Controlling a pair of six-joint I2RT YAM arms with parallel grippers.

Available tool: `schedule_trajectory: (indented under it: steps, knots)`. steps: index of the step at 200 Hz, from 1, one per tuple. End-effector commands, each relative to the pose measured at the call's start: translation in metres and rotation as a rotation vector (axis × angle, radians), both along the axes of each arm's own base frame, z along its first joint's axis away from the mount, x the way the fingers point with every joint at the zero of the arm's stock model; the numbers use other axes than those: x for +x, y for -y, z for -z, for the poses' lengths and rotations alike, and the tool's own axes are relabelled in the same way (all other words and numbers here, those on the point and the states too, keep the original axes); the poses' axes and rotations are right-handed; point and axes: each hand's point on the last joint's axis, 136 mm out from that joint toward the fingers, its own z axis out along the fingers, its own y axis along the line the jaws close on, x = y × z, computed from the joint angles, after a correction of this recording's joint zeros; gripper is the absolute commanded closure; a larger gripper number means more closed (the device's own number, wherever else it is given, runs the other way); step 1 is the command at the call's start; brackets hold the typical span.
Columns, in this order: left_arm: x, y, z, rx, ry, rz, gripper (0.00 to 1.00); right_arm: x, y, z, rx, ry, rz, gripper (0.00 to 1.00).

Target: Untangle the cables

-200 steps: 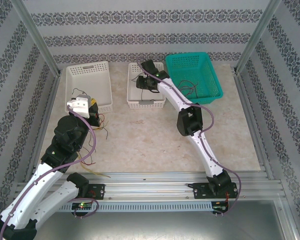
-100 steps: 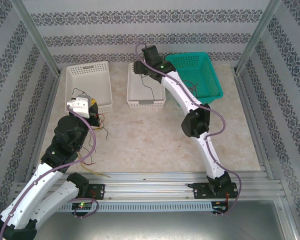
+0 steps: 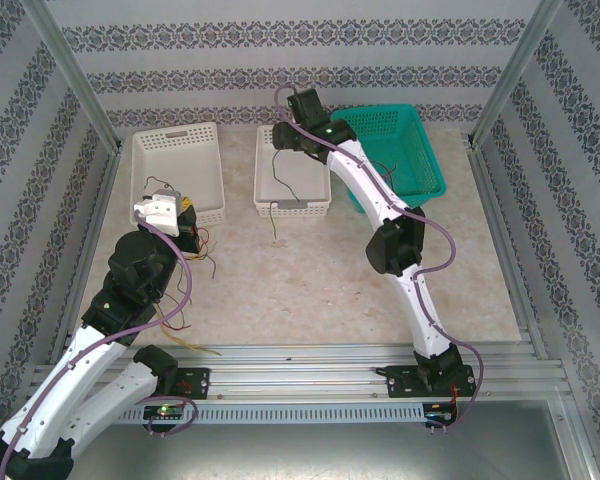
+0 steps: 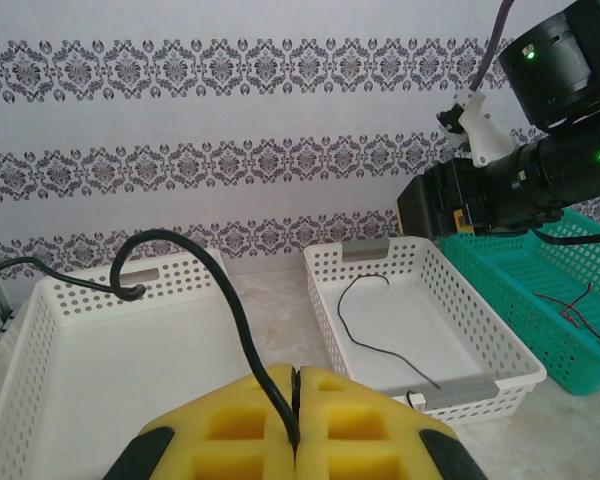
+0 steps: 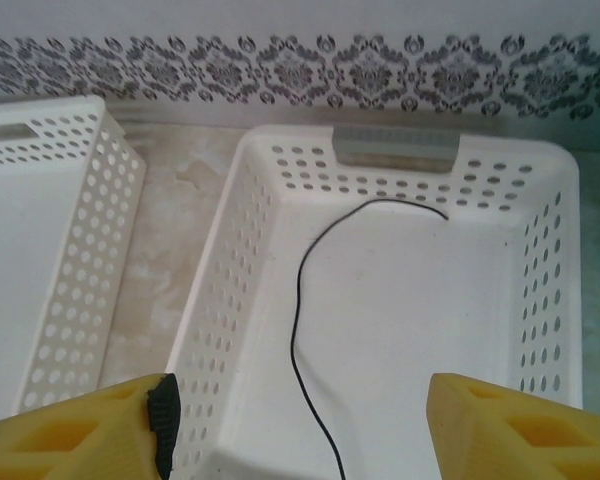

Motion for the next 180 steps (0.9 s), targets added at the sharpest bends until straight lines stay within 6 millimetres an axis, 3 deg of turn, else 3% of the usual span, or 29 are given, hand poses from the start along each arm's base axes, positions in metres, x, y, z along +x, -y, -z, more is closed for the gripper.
schedule_trajectory:
  steps: [1, 42, 86, 140, 180]
  knots:
    - [-0.003, -0.001, -0.009, -0.031, 0.036, 0.0, 1.0, -0.016, 0.0, -0.003, 0.01, -0.04, -0.03, 0.35]
    - [-0.003, -0.001, -0.01, -0.033, 0.039, 0.004, 1.0, -0.058, -0.009, 0.034, 0.041, -0.229, -0.064, 0.4]
    - [-0.003, -0.001, -0.008, -0.026, 0.035, -0.002, 1.0, -0.105, -0.029, 0.02, 0.01, -0.119, -0.148, 0.4]
    - [-0.002, -0.001, -0.007, -0.024, 0.032, -0.003, 1.0, -0.169, -0.053, 0.064, -0.011, -0.25, -0.259, 0.4]
    - [-0.002, -0.002, -0.007, -0.021, 0.032, -0.007, 1.0, -0.178, -0.045, 0.104, -0.072, -0.325, -0.224, 0.4]
